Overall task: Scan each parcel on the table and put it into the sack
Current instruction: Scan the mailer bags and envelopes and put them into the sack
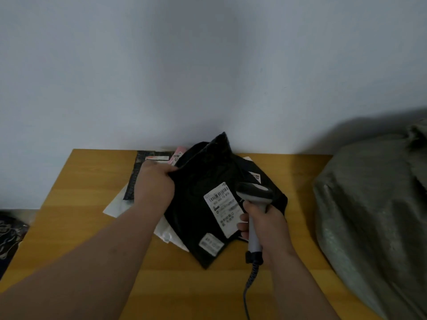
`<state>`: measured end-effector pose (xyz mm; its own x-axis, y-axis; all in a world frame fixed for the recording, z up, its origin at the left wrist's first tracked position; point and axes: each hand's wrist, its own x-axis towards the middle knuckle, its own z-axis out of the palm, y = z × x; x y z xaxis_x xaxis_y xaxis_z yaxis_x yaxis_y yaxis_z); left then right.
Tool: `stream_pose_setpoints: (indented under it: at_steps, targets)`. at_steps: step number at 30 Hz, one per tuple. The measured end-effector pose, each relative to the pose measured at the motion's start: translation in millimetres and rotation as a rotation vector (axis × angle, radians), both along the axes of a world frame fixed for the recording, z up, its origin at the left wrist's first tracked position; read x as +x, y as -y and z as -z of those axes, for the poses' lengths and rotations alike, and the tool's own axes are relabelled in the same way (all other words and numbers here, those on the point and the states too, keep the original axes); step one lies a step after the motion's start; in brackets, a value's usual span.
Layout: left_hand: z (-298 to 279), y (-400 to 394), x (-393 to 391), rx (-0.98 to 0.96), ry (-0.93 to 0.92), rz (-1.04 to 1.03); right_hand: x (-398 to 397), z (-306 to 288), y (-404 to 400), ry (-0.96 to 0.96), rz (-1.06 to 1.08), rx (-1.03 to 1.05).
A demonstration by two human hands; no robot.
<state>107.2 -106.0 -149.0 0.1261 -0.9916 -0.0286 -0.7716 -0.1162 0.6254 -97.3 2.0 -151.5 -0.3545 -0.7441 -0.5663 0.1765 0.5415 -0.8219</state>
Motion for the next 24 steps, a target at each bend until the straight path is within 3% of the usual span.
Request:
stream_pose_setpoints:
  at_steps: [3,6,10,16,21,24]
  targets:
    - [-20.8,11.3,7.2,-0.140,-0.065,-0.008,12.4,-0.3,-9.2,0.004,-0.009,0.007]
    - [-27.6,3.7,8.4,-0.196,-0.194,-0.155,22.4,0.6,-17.7,0.008,-0.008,0.019]
    - [8.8,-30.2,15.3,0.085,-0.177,-0.367,28.7,1.3,-28.6,0.024,0.008,0.017]
    - [66.3,-96.3,8.8,0.457,-0.539,-0.448,21.1,7.4,-41.9,-0.024,-0.008,0.045]
    - [76.6,-98.6,-2.0,0.486,-0.541,-0.471,8.5,14.5,-44.4,-0.012,-0.038,0.066]
    - [76.8,-93.8,-1.6,0.424,-0.449,-0.429,2.6,17.0,-45.4,-0.036,-0.054,0.082]
